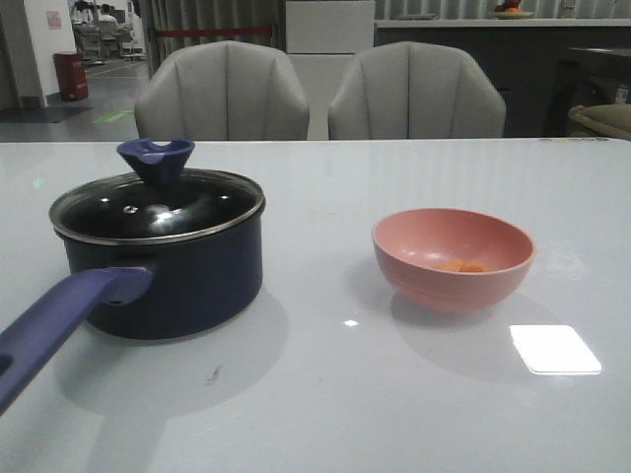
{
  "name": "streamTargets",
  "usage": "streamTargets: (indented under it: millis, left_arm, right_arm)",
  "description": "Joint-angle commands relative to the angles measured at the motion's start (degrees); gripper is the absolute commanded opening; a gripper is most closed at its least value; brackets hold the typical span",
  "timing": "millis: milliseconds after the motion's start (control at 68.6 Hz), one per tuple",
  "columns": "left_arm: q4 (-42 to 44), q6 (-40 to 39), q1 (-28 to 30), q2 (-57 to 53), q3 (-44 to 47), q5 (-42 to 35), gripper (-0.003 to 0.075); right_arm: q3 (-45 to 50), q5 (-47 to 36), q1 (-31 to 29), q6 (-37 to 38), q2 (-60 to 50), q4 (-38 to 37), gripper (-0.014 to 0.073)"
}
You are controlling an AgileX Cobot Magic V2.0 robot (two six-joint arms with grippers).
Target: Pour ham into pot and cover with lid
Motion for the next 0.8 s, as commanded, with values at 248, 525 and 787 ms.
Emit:
streamTargets:
  millis: [248, 525, 787]
  left_arm:
    - [-11.5, -0.3, -1.3, 28.1, -21.7, 5.2, 0.0617]
    - [-12.5, -0.3, -6.7, 46.1, -34.7, 8.1, 0.0617]
    - [-10.3, -1.0, -15.5, 59.6, -46.6, 13.6, 0.0617]
  right_arm:
    - [-0.3, -4.8, 0.0, -0.2, -1.1, -0.6, 0.0178]
    - [-0.3, -4.8, 0.0, -0.2, -1.1, -0.6, 0.0178]
    - [-0.3, -4.8, 0.0, -0.2, -1.1, -0.6, 0.0178]
